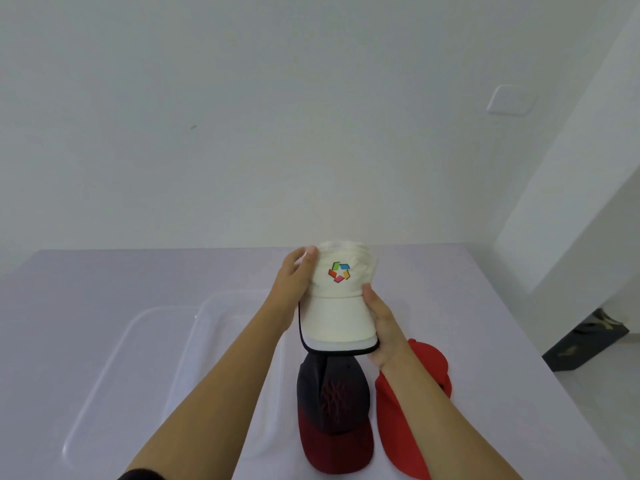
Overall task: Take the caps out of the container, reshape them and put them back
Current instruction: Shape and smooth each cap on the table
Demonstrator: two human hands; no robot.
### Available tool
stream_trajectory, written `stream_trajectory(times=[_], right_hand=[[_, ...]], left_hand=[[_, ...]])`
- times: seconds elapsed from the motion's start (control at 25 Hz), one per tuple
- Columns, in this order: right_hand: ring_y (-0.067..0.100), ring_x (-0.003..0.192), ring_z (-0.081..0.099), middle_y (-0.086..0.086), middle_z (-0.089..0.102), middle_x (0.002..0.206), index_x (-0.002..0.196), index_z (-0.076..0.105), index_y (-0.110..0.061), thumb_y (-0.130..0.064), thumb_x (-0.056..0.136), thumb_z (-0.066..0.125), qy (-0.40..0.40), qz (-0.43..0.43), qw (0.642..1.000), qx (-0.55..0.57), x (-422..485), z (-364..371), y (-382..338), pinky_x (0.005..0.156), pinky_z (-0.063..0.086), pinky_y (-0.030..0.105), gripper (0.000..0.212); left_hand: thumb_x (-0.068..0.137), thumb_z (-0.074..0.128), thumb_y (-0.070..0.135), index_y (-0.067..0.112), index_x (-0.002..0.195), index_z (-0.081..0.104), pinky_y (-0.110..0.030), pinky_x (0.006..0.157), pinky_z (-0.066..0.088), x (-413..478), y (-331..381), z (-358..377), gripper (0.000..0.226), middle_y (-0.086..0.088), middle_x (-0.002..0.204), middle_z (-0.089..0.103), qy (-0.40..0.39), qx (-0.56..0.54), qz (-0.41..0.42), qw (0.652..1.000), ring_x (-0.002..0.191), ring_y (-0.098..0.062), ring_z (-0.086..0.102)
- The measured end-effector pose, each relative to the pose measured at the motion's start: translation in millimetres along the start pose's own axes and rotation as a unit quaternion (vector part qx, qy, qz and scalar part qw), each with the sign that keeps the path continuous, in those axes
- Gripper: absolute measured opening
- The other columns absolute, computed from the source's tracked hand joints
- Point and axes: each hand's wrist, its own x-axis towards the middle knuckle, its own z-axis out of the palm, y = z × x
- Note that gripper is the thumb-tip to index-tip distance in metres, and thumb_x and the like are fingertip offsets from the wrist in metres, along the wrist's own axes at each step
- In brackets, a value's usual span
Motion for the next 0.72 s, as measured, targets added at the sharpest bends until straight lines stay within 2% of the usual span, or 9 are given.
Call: stream_trajectory(times=[0.08,0.16,0.28,0.36,0.44,0.56,0.64,0.72], right_hand=[[0.037,0.118,0.057,0.017,0.057,0.132,0.134,0.049,-0.014,-0.052,0.077,0.067,0.032,-0.03,0.999,0.0,2.0,-2.8,-2.7,0.091,0.051,0.052,0.071],[0.035,0.114,0.06,0.015,0.06,0.129,0.131,0.052,-0.017,-0.057,0.062,0.077,0.071,-0.047,0.996,-0.037,5.2,-1.4,-6.6,0.091,0.051,0.053,0.084],[0.033,0.113,0.061,0.012,0.062,0.126,0.129,0.054,-0.018,-0.056,0.058,0.08,0.088,-0.068,0.992,-0.058,10.2,-2.0,-6.5,0.097,0.046,0.058,0.085],[0.035,0.12,0.056,0.013,0.058,0.132,0.134,0.048,-0.018,-0.05,0.067,0.076,0.044,-0.064,0.997,-0.025,6.7,-0.8,-3.9,0.101,0.042,0.058,0.079],[0.037,0.126,0.049,0.016,0.052,0.138,0.138,0.044,-0.016,-0.044,0.072,0.073,-0.017,-0.023,0.998,0.065,-2.0,5.7,4.7,0.102,0.042,0.054,0.077],[0.034,0.121,0.055,0.017,0.058,0.131,0.132,0.051,-0.012,-0.038,0.075,0.072,0.011,-0.001,0.99,0.138,-13.3,17.9,18.1,0.095,0.05,0.047,0.067],[0.03,0.115,0.061,0.016,0.062,0.126,0.131,0.051,-0.01,-0.033,0.083,0.063,0.045,0.003,0.985,0.166,-17.7,20.2,22.5,0.089,0.055,0.041,0.054],[0.029,0.11,0.063,0.016,0.064,0.123,0.131,0.051,-0.009,-0.031,0.081,0.063,0.072,0.015,0.979,0.188,-20.8,16.7,25.1,0.083,0.058,0.038,0.056]], left_hand=[[0.075,0.057,0.068,0.022,0.128,0.05,-0.051,0.085,0.052,-9.0,-19.1,-3.1,0.07,-0.001,0.128,0.055,-0.048,-0.057,-0.154,0.985,0.115,-0.025,0.055],[0.079,0.062,0.055,0.015,0.123,0.057,-0.05,0.083,0.055,-16.9,-32.5,-2.9,0.059,-0.01,0.121,0.064,-0.131,-0.142,-0.198,0.961,0.109,-0.03,0.062],[0.081,0.064,0.032,0.009,0.121,0.06,-0.04,0.082,0.058,-23.0,-35.7,1.9,0.047,-0.012,0.114,0.07,-0.153,-0.249,-0.155,0.944,0.1,-0.026,0.069],[0.075,0.072,0.03,0.006,0.124,0.057,-0.038,0.081,0.058,-20.9,-39.6,1.3,0.057,-0.013,0.116,0.069,-0.154,-0.297,-0.104,0.937,0.104,-0.026,0.068],[0.068,0.081,0.031,0.006,0.131,0.052,-0.039,0.088,0.055,-14.9,-46.4,-0.1,0.075,-0.016,0.127,0.062,-0.17,-0.327,-0.064,0.927,0.115,-0.029,0.061],[0.076,0.073,0.033,0.006,0.134,0.049,-0.041,0.096,0.051,-12.3,-51.0,-2.6,0.069,-0.015,0.129,0.061,-0.149,-0.283,-0.044,0.946,0.119,-0.029,0.059],[0.08,0.068,0.031,0.006,0.135,0.046,-0.038,0.091,0.054,-13.2,-44.8,-4.5,0.064,-0.01,0.123,0.065,-0.122,-0.189,-0.04,0.974,0.113,-0.026,0.063],[0.081,0.07,0.029,0.014,0.144,0.033,-0.036,0.094,0.049,-10.9,-38.5,-9.0,0.074,-0.002,0.13,0.056,-0.075,-0.073,-0.014,0.994,0.117,-0.022,0.057]])
